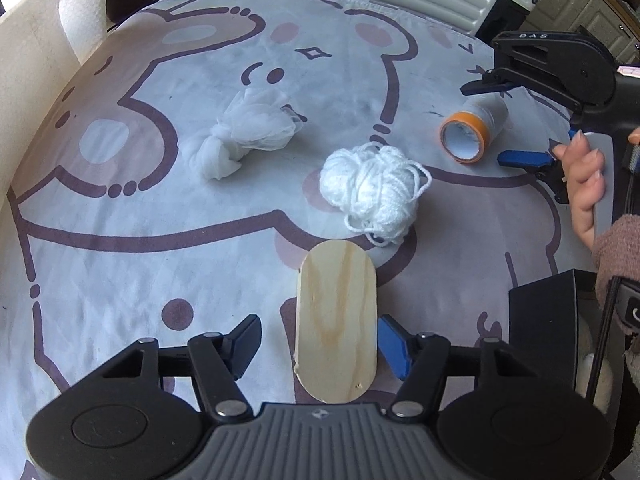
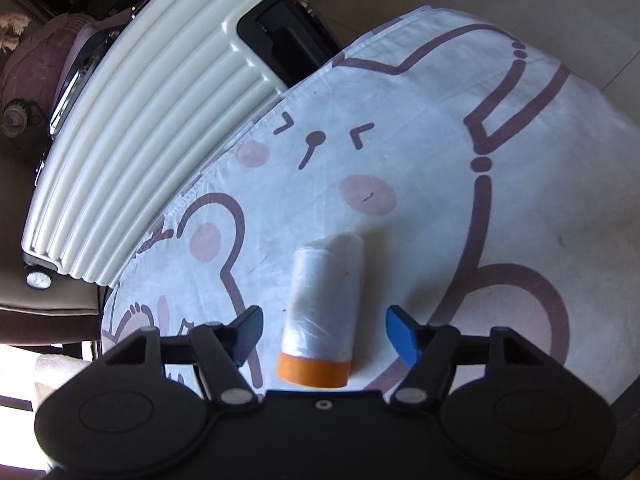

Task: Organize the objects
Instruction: 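Close the right tool on the white-orange roll while the left tool grasps the wooden board, then lift and carry the roll with the right tool while the left tool carries the board toward the box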

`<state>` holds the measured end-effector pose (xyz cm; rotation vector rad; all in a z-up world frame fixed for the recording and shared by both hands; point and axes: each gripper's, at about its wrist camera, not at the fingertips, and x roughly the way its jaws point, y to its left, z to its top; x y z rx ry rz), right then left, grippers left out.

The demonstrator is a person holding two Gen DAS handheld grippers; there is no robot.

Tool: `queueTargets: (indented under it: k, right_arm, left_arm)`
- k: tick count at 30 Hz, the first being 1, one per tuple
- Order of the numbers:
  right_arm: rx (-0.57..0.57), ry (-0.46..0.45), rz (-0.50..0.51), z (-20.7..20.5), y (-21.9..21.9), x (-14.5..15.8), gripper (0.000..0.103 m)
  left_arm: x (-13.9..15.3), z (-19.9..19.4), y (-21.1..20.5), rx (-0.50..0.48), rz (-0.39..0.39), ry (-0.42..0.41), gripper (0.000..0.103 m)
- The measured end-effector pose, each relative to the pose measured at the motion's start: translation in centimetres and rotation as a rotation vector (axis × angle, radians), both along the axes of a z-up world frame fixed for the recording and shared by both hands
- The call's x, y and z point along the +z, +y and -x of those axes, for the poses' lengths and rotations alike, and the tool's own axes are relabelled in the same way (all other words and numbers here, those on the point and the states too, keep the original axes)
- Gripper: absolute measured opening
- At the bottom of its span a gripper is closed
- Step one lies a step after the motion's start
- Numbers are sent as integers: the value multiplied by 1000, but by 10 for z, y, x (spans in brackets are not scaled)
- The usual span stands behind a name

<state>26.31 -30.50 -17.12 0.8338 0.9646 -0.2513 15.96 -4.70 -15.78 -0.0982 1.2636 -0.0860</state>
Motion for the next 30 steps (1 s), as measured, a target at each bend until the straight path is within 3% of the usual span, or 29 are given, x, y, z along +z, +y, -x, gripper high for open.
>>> queueTargets:
  k: [9, 13, 18, 30]
  right_arm:
    - [-27, 27, -46, -1, -4, -14, 56]
    - [-4, 11, -84, 1, -7, -13, 42]
    - [80, 20, -67, 2, -4, -8, 41]
    - [303, 39, 44, 13, 12, 9, 41]
  left_arm:
    - [-5, 0, -6, 20, 25, 17, 61]
    - [-7, -2, -9, 21, 21, 29, 51]
    - [-8, -3, -9, 26, 9, 32, 45]
    - [-2, -1, -5, 23, 15, -7, 45]
